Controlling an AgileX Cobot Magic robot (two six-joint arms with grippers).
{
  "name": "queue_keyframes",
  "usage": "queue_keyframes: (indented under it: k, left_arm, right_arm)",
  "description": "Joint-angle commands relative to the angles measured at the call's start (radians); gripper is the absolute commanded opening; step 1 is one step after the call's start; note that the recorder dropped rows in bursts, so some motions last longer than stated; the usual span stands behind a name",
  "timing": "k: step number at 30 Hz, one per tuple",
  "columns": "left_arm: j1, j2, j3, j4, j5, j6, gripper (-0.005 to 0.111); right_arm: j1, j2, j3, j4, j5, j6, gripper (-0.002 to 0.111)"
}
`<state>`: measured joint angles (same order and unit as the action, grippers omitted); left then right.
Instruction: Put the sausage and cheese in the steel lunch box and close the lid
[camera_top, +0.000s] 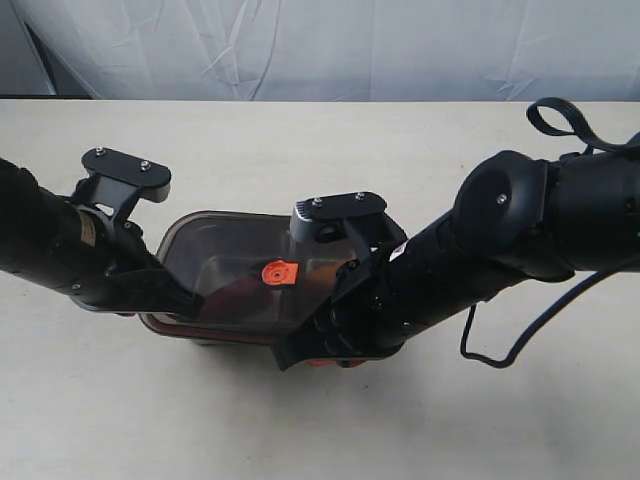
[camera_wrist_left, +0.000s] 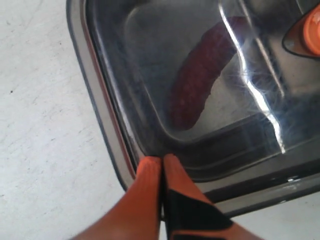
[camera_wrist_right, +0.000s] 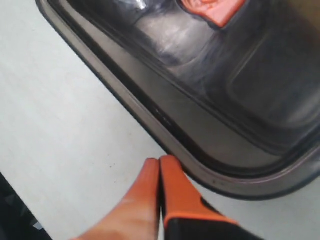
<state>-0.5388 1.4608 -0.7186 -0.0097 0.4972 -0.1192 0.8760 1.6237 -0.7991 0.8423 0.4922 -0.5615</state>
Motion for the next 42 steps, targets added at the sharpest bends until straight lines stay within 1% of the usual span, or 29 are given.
queue_keyframes:
  k: [1, 3, 6, 8, 9, 11, 12, 21, 30, 36, 42]
  left_arm:
    - [-0.001, -0.045, -0.011, 0.015, -0.008, 0.0, 0.0]
    - [-0.001, -0.091, -0.011, 0.03, -0.005, 0.0, 0.0]
    - [0.001, -0.1, -0.011, 0.057, 0.014, -0.014, 0.0]
    - [0.001, -0.098, -0.011, 0.106, 0.052, -0.069, 0.0]
    - [0.001, -0.098, -0.011, 0.163, 0.076, -0.136, 0.0]
    - [0.001, -0.098, -0.011, 0.24, 0.11, -0.213, 0.0]
    - [0.001, -0.096, -0.011, 0.254, 0.13, -0.23, 0.0]
    - [0.001, -0.03, -0.011, 0.232, 0.127, -0.23, 0.0]
    - [-0.001, -0.03, -0.011, 0.176, 0.084, -0.182, 0.0]
    - [-0.001, -0.03, -0.011, 0.103, 0.071, -0.103, 0.0]
    - [-0.001, 0.018, -0.011, 0.103, 0.055, -0.103, 0.0]
  right_arm:
    - [-0.004, -0.002, -0.004, -0.01, -0.02, -0.001, 0.0]
    - [-0.028, -0.002, -0.004, -0.02, -0.031, 0.005, 0.0]
    - [-0.038, -0.002, -0.004, -0.044, -0.025, 0.02, 0.0]
    - [-0.038, -0.004, -0.004, -0.044, -0.025, 0.022, 0.0]
    - [-0.038, -0.004, -0.004, -0.05, -0.028, 0.022, 0.0]
    - [-0.038, -0.004, -0.004, -0.051, -0.036, 0.022, 0.0]
    - [-0.038, -0.004, -0.004, -0.056, -0.038, 0.022, 0.0]
    - [-0.038, -0.004, -0.004, -0.058, -0.086, 0.024, 0.0]
    - [-0.038, -0.004, -0.004, -0.068, -0.083, 0.024, 0.0]
    - [-0.038, -0.004, -0.004, -0.074, -0.083, 0.026, 0.0]
    - [-0.038, -0.004, -0.004, -0.074, -0.083, 0.026, 0.0]
